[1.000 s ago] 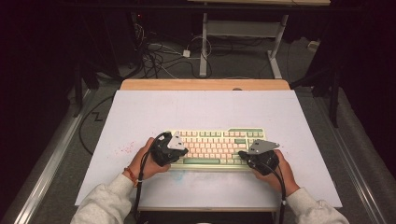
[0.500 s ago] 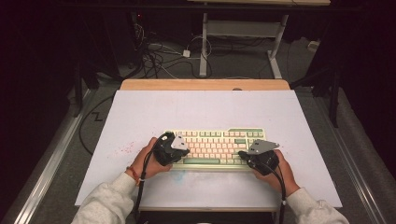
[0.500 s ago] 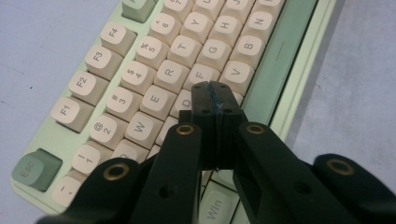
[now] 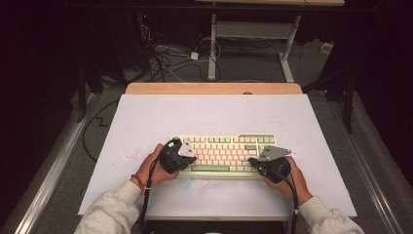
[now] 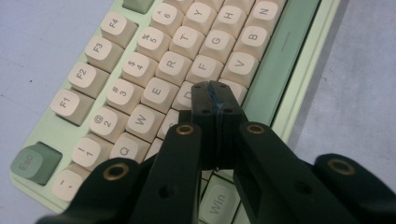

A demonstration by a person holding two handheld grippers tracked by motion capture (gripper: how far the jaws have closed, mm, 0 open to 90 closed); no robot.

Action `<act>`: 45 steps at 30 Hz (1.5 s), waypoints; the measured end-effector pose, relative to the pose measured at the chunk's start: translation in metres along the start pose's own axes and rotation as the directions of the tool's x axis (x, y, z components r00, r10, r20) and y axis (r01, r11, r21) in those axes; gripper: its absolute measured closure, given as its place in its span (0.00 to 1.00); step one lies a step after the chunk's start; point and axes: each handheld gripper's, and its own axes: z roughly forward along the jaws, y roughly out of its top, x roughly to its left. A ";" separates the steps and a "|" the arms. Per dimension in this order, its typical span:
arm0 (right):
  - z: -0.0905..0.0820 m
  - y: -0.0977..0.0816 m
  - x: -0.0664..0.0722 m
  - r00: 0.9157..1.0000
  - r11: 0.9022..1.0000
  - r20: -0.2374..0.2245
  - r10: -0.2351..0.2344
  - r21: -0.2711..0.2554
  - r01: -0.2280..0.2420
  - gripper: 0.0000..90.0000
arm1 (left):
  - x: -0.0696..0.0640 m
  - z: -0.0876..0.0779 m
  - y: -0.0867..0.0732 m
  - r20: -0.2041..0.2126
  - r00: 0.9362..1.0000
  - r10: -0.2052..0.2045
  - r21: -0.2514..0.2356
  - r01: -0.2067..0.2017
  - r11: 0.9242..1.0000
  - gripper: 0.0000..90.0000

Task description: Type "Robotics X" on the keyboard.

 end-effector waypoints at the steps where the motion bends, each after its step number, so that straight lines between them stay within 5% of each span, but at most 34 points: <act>1: 0.000 0.000 0.000 1.000 1.000 0.000 0.000 0.000 0.000 1.00 | -0.001 0.001 -0.001 -0.003 1.000 0.006 0.002 -0.006 1.000 0.97; 13: 0.000 0.000 0.000 1.000 1.000 -0.001 0.001 0.000 -0.001 1.00 | -0.008 -0.007 0.005 -0.006 1.000 0.025 -0.052 -0.025 0.998 0.97; 45: -0.007 0.004 0.003 1.000 1.000 0.003 -0.014 -0.025 0.015 1.00 | -0.018 -0.009 0.008 -0.001 0.999 0.054 -0.084 -0.054 0.995 0.94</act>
